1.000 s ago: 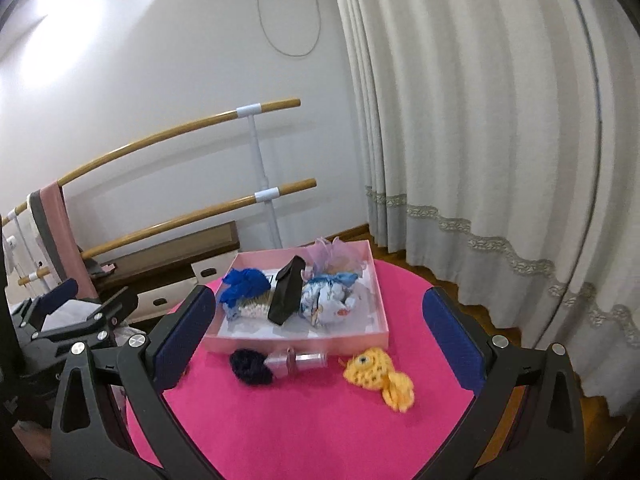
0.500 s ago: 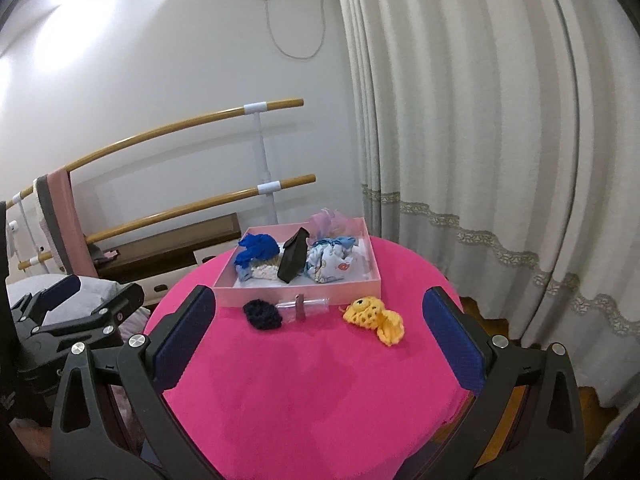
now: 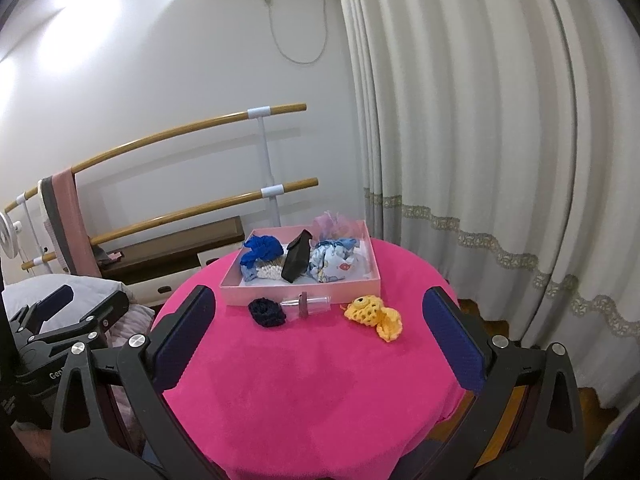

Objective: Organize soft objects
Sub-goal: 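Withdraw both tools back from the box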

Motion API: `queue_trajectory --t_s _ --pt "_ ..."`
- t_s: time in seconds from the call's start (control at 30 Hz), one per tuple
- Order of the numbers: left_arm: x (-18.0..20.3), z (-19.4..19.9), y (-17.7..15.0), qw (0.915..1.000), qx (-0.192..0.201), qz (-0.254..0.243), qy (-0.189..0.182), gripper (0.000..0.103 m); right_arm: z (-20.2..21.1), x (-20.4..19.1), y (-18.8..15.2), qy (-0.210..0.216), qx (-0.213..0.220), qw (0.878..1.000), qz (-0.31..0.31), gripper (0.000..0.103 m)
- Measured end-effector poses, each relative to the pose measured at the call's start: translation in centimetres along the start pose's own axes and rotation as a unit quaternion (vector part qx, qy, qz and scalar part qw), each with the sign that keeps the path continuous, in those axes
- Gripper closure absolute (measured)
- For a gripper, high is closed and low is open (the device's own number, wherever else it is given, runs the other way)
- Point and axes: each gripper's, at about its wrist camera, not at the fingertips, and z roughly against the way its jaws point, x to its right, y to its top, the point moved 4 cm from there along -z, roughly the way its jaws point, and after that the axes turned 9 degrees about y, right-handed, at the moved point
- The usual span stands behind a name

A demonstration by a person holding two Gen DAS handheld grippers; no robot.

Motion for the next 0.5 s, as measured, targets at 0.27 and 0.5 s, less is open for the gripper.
queue_trajectory --t_s 0.27,0.5 --pt "0.0 -2.4 0.1 0.9999 -0.012 0.0 0.001 0.0 -1.7 1.3 -0.5 -0.002 -0.016 1.0 -0.013 0.0" --pt "-0.2 -5.4 0.2 0.9995 -0.031 -0.001 0.004 0.0 -3.4 2.7 -0.5 -0.008 -0.028 0.999 -0.02 0.0"
